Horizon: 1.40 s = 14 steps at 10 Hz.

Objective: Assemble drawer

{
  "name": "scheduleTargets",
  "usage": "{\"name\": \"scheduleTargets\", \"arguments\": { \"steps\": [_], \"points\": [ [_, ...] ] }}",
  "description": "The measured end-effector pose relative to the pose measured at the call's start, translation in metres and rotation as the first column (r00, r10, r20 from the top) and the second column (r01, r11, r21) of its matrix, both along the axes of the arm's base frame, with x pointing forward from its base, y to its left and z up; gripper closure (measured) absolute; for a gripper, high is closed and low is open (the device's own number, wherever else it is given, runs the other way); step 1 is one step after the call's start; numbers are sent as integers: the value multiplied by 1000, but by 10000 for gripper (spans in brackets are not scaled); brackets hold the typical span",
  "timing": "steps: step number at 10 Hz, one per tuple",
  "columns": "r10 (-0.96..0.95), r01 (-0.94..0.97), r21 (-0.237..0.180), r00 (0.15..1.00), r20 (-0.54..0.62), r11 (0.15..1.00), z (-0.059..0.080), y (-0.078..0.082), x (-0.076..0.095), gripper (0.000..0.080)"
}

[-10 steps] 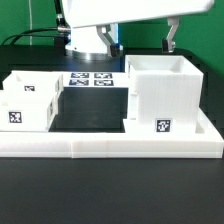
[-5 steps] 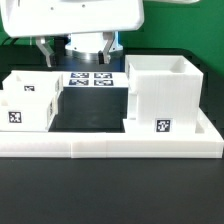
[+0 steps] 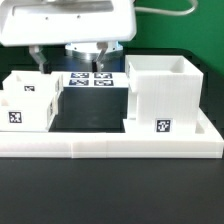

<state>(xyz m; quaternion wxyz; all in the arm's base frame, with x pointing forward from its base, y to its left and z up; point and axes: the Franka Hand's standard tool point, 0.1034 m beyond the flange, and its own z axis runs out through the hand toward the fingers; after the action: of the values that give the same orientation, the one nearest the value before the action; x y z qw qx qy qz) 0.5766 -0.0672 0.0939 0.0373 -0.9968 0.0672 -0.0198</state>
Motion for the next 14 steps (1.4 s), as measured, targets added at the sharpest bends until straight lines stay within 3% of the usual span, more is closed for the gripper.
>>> {"name": "scheduleTargets", "arguments": {
  "steps": [4,9,14],
  "points": [
    [70,-71,-25,997,-24,997,-32,-27,-20,151],
    [70,-71,-19,997,-31,997,-32,-28,-20,151],
    [74,-76,-76,997,-21,994,-77,-28,-52,151]
  ]
}}
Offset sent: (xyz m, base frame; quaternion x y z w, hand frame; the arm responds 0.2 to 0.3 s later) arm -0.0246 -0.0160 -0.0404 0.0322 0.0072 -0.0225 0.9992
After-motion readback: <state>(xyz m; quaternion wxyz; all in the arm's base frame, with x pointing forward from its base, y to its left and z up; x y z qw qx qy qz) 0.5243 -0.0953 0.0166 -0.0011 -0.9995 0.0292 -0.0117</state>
